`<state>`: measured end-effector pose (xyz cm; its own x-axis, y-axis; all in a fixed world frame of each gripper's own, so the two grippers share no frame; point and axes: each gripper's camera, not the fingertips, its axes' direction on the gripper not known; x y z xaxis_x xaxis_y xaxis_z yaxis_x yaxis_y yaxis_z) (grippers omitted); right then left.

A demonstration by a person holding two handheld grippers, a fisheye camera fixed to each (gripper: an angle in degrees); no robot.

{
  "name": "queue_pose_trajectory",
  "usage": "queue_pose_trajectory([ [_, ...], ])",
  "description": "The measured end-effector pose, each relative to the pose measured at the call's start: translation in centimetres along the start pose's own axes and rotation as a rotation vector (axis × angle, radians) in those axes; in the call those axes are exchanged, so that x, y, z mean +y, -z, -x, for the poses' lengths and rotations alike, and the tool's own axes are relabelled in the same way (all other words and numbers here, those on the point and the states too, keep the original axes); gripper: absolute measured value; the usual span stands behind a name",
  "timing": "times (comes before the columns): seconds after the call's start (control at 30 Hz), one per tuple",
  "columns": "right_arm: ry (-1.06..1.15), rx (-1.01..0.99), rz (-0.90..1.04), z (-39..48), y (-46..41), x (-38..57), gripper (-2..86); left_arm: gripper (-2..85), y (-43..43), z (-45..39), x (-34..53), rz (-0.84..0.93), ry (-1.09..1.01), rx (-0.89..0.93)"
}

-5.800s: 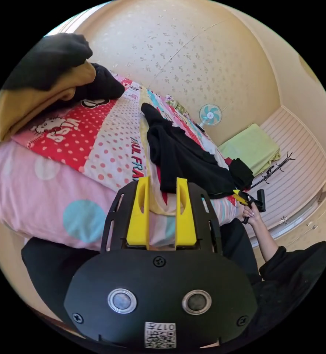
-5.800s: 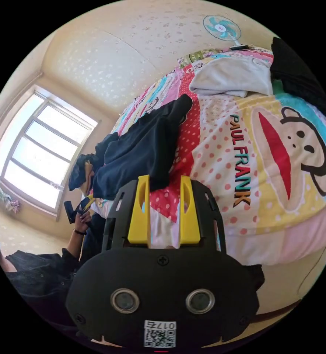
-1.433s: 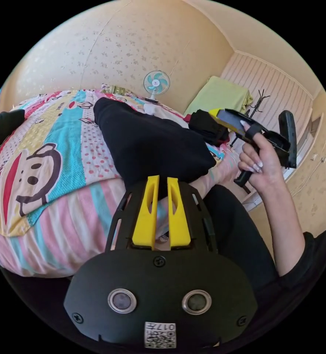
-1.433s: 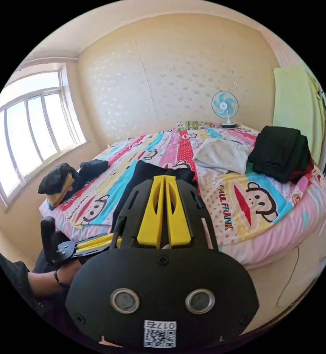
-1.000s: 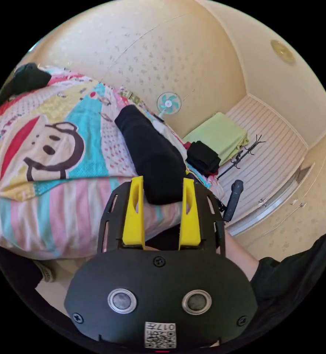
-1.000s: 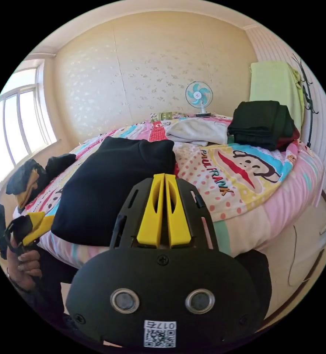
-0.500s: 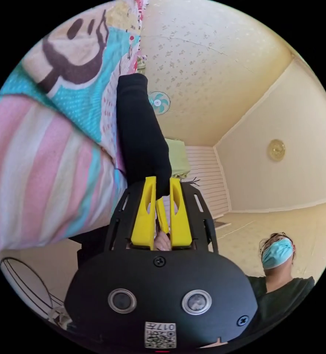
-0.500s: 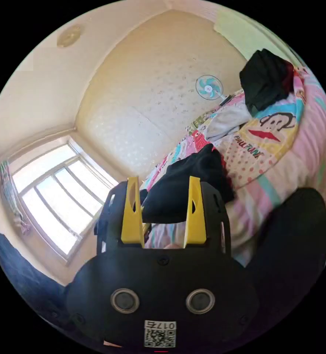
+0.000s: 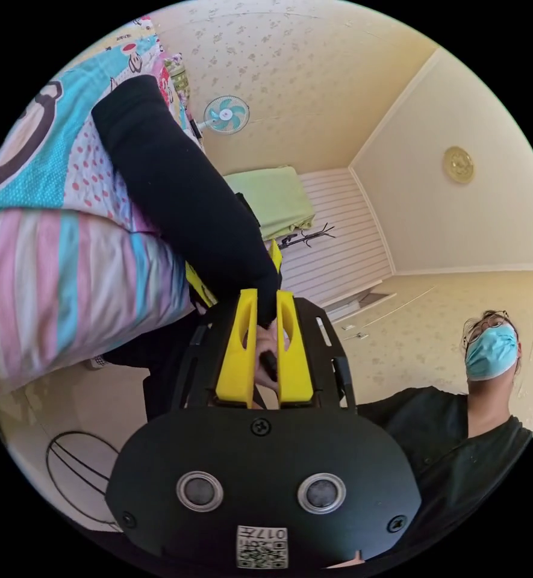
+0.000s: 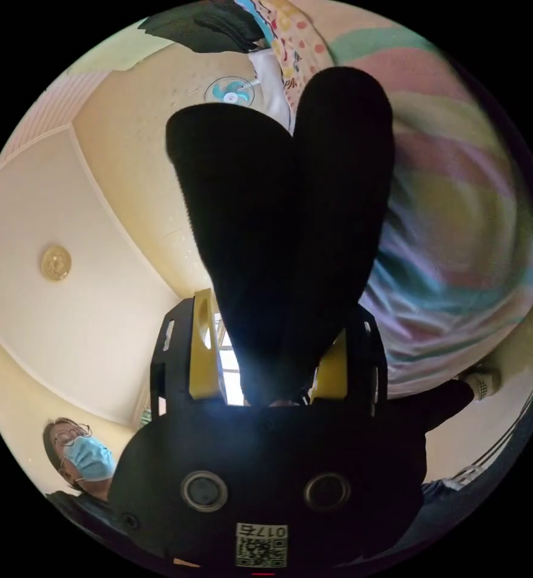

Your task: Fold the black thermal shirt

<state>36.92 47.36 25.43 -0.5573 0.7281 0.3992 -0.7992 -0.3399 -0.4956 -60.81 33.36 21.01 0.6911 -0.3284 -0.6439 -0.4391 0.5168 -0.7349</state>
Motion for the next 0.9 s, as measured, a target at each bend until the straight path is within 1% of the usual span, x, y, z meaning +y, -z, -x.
queue_pose_trajectory([
  [0.03,-0.006,0.002,0.009,0.2,0.3,-0.5,19.9,5.9,0.2,-0.3,0.4,0.022,-0.001,-0.019],
  [0.07,-0.016,0.029,0.023,0.5,0.9,-1.1,17.3,6.0,0.6,-0.7,0.7,0.033,-0.009,-0.043],
  [0.13,-0.011,0.001,0.026,1.1,2.0,-1.4,13.6,6.1,1.3,-1.0,0.6,0.069,-0.020,-0.036],
  [0.23,0.032,-0.061,0.029,3.1,4.0,-1.4,9.8,5.2,3.0,-1.0,0.0,0.178,-0.023,0.041],
  [0.27,0.069,-0.091,0.046,4.2,4.9,-1.6,8.8,2.3,4.2,-1.1,-0.2,0.178,-0.071,0.103],
  [0.3,0.103,-0.135,0.069,5.2,6.0,-2.0,8.1,0.9,5.1,-1.0,-0.2,0.156,-0.083,0.129],
  [0.33,0.121,-0.157,0.077,5.7,6.5,-2.2,7.8,0.1,7.0,-0.7,-0.1,0.092,-0.096,0.167],
  [0.37,0.161,-0.195,0.091,6.8,7.5,-2.5,7.5,-0.4,9.2,-0.4,0.0,0.008,-0.107,0.171],
  [0.4,0.202,-0.224,0.102,7.8,8.3,-2.6,7.4,-0.6,10.1,-0.3,0.1,-0.031,-0.117,0.158],
  [0.43,0.223,-0.234,0.108,8.3,8.6,-2.7,7.4,-0.8,12.0,0.0,0.4,-0.093,-0.145,0.098],
  [0.47,0.263,-0.249,0.121,9.2,8.8,-2.8,7.5,-0.9,13.5,0.3,0.6,-0.124,-0.170,-0.008],
  [0.5,0.291,-0.255,0.140,9.8,8.6,-3.0,7.7,-0.9,14.0,0.5,0.7,-0.130,-0.179,-0.076],
  [0.53,0.303,-0.253,0.151,10.1,8.2,-3.1,7.8,-1.0,14.8,0.8,1.0,-0.137,-0.183,-0.230],
  [0.57,0.330,-0.241,0.180,10.7,7.1,-3.4,7.9,-1.0,15.3,1.1,1.4,-0.145,-0.172,-0.389],
  [0.63,0.350,-0.231,0.240,11.4,4.0,-4.0,8.1,-1.0,15.7,1.3,1.7,-0.165,-0.169,-0.541],
  [0.67,0.350,-0.243,0.284,11.7,1.2,-4.4,8.2,-1.0,15.7,1.2,1.7,-0.183,-0.178,-0.575],
  [0.73,0.330,-0.297,0.362,12.0,-4.3,-4.8,8.3,-1.0,15.7,1.1,1.7,-0.200,-0.198,-0.577],
  [0.8,0.304,-0.408,0.491,12.4,-13.3,-4.1,8.3,-1.0,15.4,1.4,1.7,-0.193,-0.201,-0.567],
  [0.83,0.303,-0.440,0.529,12.5,-15.7,-3.7,8.2,-1.0,15.1,1.8,1.7,-0.177,-0.193,-0.566],
  [0.9,0.310,-0.574,0.678,12.9,-25.8,-1.4,8.1,-1.0,14.6,2.3,1.7,-0.150,-0.175,-0.568],
])
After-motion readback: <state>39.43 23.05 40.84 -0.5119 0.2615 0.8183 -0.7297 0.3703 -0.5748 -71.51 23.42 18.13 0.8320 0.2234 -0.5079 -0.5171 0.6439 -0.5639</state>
